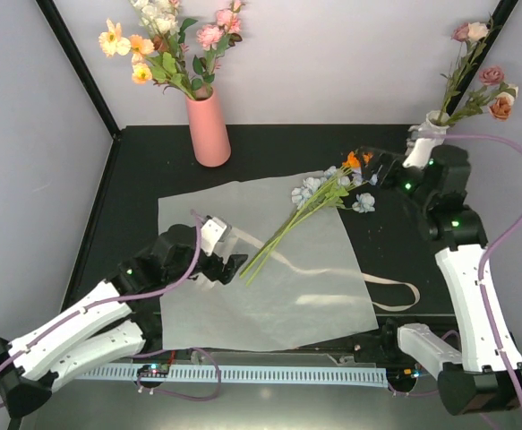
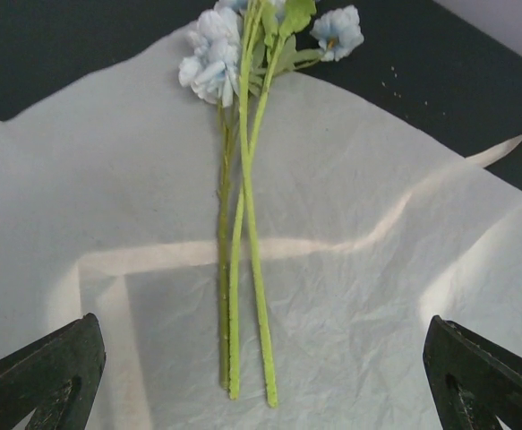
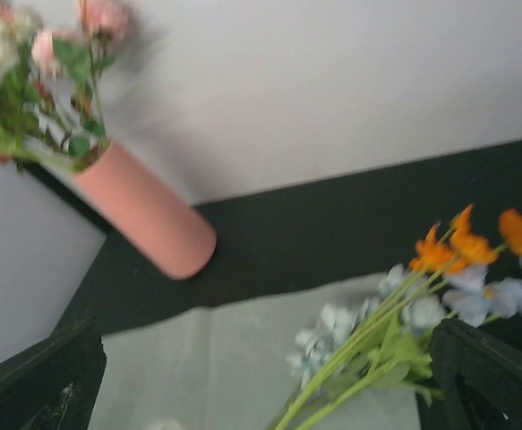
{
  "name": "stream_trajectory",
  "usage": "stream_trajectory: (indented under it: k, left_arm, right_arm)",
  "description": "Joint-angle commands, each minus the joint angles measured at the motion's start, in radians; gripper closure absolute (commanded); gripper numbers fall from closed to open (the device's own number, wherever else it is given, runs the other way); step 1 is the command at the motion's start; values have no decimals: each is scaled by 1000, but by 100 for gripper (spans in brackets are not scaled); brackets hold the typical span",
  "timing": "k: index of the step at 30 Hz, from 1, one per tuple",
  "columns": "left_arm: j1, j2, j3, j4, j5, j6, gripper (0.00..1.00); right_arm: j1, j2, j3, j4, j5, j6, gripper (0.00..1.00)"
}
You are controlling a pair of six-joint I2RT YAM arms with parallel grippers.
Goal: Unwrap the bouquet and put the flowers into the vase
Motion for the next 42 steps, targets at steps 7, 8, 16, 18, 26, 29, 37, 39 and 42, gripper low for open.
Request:
stream_trajectory:
  k: [7,8,16,18,26,29,37,39,42]
  left_arm:
    - [6,225,132,-34,42,86,1]
    - [6,259,148,-50,34,99,1]
    - [8,545,329,-179,-16,168,1]
    - [7,637,377,-201,-18,173,3]
    - [8,896,520,-235,17,124,36]
    - [0,957,536,-224,20,66,44]
    - [-34,1027,525,-177,32,-4,60]
    - [-42,1049,522,-171,39,-8,63]
    - [-49,1073,515,-160,33,-16,64]
  right_arm:
    - [192,-92,-258,85,53,0,0]
    - [198,-98,-281,87,57,-1,0]
    - [207,-151,-404,65,80,-21,0]
    - [208,-166,-424,59,83,-27,0]
    - [207,-210,-486,41,79,-47,0]
    - [207,-212,-506,42,81,-51,0]
    - [207,-199,-522,53,76,-56,0]
    - [206,-194,-524,55,74,-57,0]
    - [206,-187,-525,54,72,-56,0]
